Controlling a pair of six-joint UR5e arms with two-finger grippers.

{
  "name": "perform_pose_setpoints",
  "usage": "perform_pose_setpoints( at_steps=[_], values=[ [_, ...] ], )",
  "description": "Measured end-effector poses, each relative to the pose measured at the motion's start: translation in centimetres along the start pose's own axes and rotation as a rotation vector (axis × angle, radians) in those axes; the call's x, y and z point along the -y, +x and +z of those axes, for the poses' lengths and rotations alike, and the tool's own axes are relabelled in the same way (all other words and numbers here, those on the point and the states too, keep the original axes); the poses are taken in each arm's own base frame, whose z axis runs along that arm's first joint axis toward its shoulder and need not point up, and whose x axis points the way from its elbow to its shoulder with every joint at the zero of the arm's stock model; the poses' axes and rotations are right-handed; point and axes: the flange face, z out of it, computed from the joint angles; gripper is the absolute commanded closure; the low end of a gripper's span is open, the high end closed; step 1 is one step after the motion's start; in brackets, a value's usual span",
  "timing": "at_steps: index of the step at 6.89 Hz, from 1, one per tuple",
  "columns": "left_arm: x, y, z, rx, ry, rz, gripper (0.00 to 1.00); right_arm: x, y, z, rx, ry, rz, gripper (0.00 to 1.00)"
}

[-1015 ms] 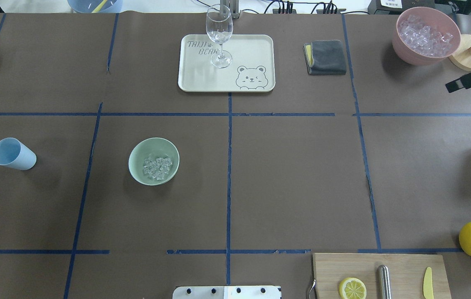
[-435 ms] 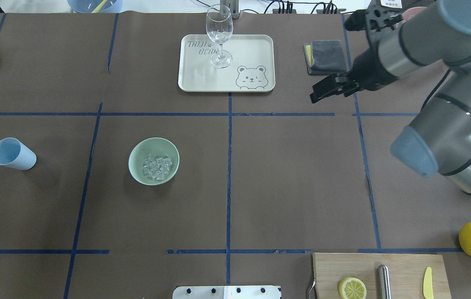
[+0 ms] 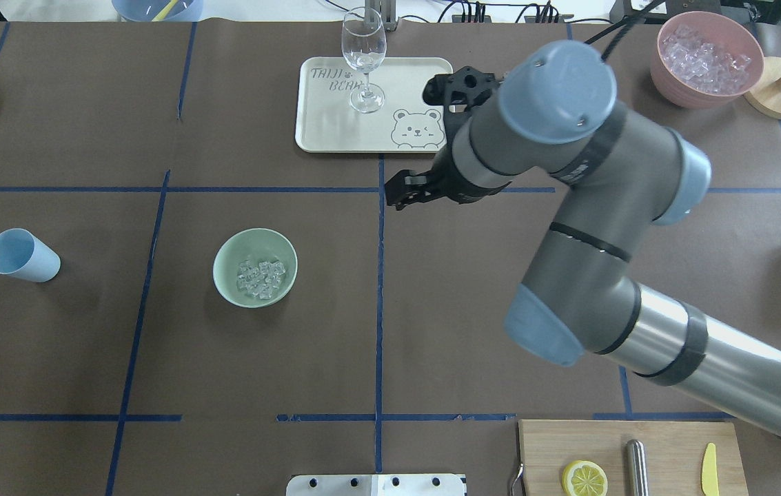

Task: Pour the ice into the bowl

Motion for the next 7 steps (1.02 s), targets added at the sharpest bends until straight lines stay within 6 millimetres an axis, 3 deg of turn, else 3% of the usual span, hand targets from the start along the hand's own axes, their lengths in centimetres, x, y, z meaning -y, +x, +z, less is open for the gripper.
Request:
perform_pose_setpoints(
  at_steps=[2,3,5,6,7],
  values=[
    [0.1,0.2,-0.3,-0.001,0.004,0.003,0.0,1.1,-9.4,6.7,-0.073,-0.005,0.089,0.07],
    [0.1,0.3,-0.3,-0.002,0.005,0.004,0.0,0.8,-12.1,9.7,-0.087,-0.007,0.099,0.11],
    [0.2,0.3,-0.4,-0.003,0.008,0.007,0.0,-0.5,-13.7,13.1,-0.103,-0.014,0.094,0.23],
    [0.2,0.3,-0.4,-0.003,0.008,0.007,0.0,-1.1,-14.2,13.8,-0.106,-0.021,0.092,0.35],
    [0.2,0.3,-0.4,-0.003,0.008,0.007,0.0,-1.6,-14.7,14.2,-0.107,-0.027,0.09,0.41]
  ],
)
